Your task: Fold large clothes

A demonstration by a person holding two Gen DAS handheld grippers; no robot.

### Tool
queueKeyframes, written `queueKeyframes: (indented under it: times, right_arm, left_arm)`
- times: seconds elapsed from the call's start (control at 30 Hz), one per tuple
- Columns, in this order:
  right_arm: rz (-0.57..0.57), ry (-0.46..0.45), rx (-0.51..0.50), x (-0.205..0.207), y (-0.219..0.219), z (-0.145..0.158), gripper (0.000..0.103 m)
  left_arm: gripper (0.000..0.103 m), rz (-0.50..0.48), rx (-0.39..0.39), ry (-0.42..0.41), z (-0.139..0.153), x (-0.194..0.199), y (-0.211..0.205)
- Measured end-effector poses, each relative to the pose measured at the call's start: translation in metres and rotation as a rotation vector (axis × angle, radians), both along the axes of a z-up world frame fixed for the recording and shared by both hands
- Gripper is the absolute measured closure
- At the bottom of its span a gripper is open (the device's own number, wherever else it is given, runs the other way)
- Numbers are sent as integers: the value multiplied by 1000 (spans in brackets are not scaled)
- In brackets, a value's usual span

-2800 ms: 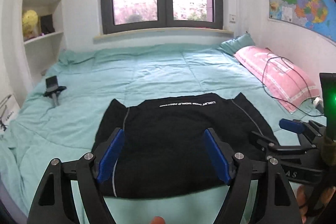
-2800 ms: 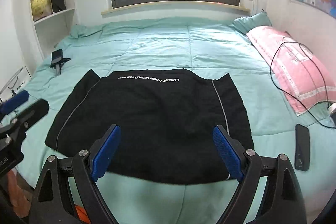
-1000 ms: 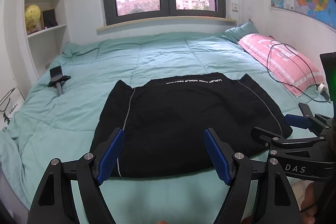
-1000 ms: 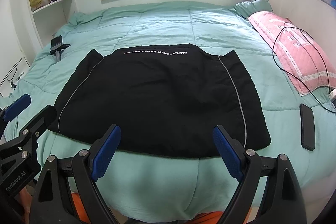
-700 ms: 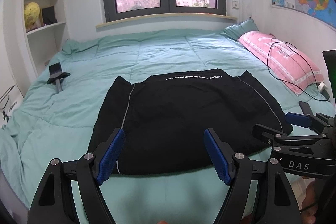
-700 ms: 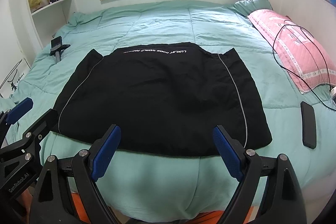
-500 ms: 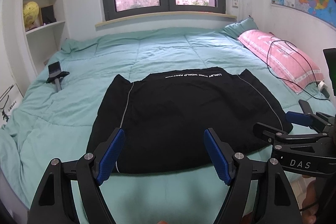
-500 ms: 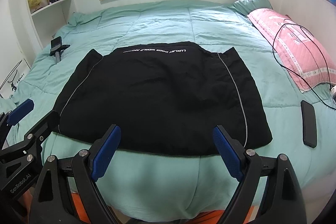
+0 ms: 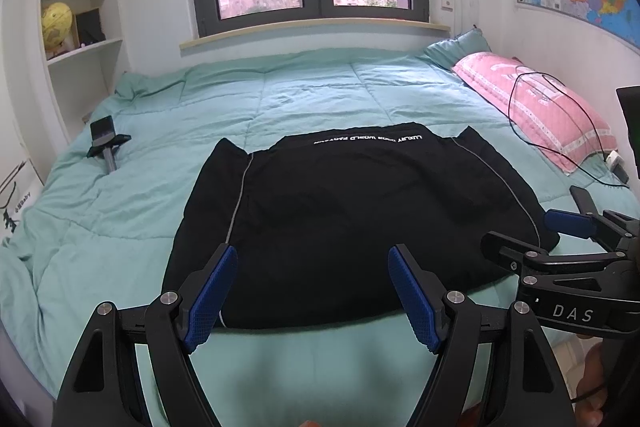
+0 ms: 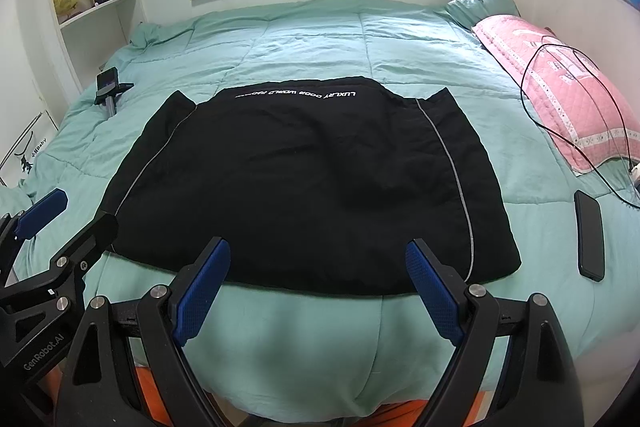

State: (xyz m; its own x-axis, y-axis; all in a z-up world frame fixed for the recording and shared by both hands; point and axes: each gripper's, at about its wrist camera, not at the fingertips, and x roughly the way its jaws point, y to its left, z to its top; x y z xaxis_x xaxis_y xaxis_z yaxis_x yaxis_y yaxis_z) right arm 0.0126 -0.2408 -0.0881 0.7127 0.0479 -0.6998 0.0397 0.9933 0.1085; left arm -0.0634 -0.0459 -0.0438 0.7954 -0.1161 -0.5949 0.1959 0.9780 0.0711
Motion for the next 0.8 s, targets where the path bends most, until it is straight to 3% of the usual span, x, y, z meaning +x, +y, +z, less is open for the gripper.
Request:
queueKeyframes:
  times: [0.8]
  right_arm:
    - [-8, 32, 14, 13, -7, -13, 12]
  left_arm:
    - [24, 2, 32, 32, -13, 14, -5]
